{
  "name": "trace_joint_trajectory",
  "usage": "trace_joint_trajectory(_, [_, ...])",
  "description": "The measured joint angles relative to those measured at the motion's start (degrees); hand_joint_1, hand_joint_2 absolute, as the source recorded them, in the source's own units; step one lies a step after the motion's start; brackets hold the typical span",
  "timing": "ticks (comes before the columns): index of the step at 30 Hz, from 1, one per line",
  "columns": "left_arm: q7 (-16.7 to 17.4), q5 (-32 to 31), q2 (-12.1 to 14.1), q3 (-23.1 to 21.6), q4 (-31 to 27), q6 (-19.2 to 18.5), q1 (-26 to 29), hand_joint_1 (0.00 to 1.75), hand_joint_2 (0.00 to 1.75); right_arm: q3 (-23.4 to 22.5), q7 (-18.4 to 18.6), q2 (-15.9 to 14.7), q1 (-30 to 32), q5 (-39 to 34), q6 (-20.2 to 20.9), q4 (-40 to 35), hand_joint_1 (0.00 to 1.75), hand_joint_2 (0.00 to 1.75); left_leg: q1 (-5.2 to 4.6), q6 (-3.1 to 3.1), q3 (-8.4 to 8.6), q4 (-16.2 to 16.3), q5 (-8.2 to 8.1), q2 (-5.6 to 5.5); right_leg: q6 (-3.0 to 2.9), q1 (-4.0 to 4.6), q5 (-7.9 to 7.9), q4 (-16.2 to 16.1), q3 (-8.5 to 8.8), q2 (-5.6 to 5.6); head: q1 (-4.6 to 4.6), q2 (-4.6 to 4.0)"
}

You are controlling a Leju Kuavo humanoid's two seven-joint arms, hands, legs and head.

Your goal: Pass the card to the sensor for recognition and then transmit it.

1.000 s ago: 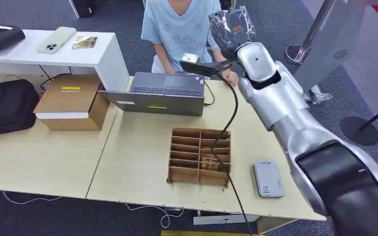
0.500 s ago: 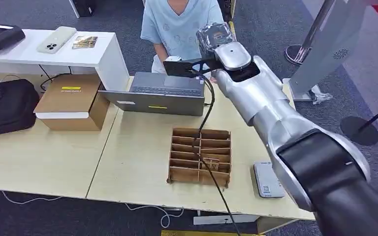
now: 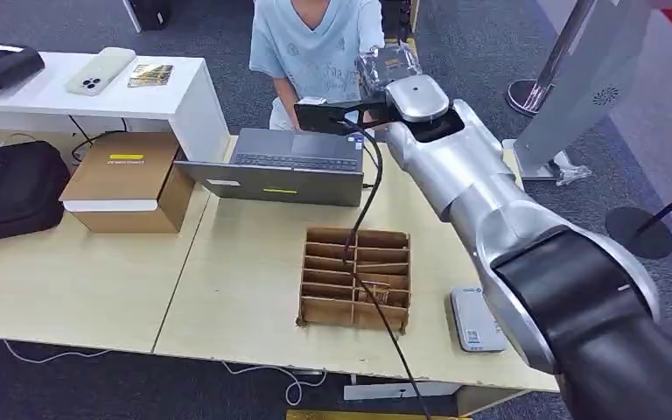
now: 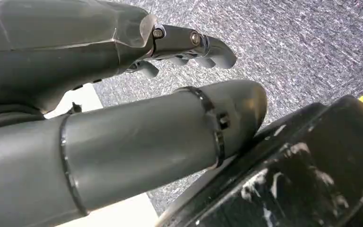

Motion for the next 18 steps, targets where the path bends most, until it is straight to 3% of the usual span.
trace_joint_trajectory(2, [0.0,0.0,0.0,0.0,0.0,-0.1,0.0,0.0,0.0,-0.2,0.0,0.0,0.0,0.0,-0.2,0.1,1.73,1.75,0.0,0.0,0.0,0.0,0.0,0.0,0.0,0.0,0.0,0.0,0.0,0.0,0.0,0.0])
trace_joint_trajectory(3, [0.0,0.0,0.0,0.0,0.0,-0.3,0.0,0.0,0.0,-0.2,0.0,0.0,0.0,0.0,-0.2,0.2,1.55,1.75,0.0,0.0,0.0,0.0,0.0,0.0,0.0,0.0,0.0,0.0,0.0,0.0,0.0,0.0])
trace_joint_trajectory(4, [0.3,0.0,0.0,0.0,0.0,-0.6,0.0,0.0,0.0,-0.3,0.0,0.0,0.0,0.1,-0.2,0.2,0.31,1.75,0.0,0.0,0.0,0.0,0.0,0.0,0.0,0.0,0.0,0.0,0.0,0.0,0.02,0.0])
trace_joint_trajectory(5, [0.4,0.0,0.0,0.0,0.0,-0.9,0.0,0.0,0.0,-0.3,0.0,0.0,0.0,0.1,-0.2,0.3,0.0,1.75,0.0,0.0,0.0,0.0,0.0,0.0,0.0,0.0,0.0,0.0,0.0,0.0,0.0,0.0])
trace_joint_trajectory(18, [1.0,0.0,0.0,-0.5,0.0,-1.0,0.0,0.0,0.0,-1.9,0.4,-0.2,0.0,0.1,-2.7,0.3,0.0,1.75,0.0,0.0,0.01,0.0,0.0,0.0,0.0,0.0,0.0,0.0,0.0,0.0,0.0,0.0])
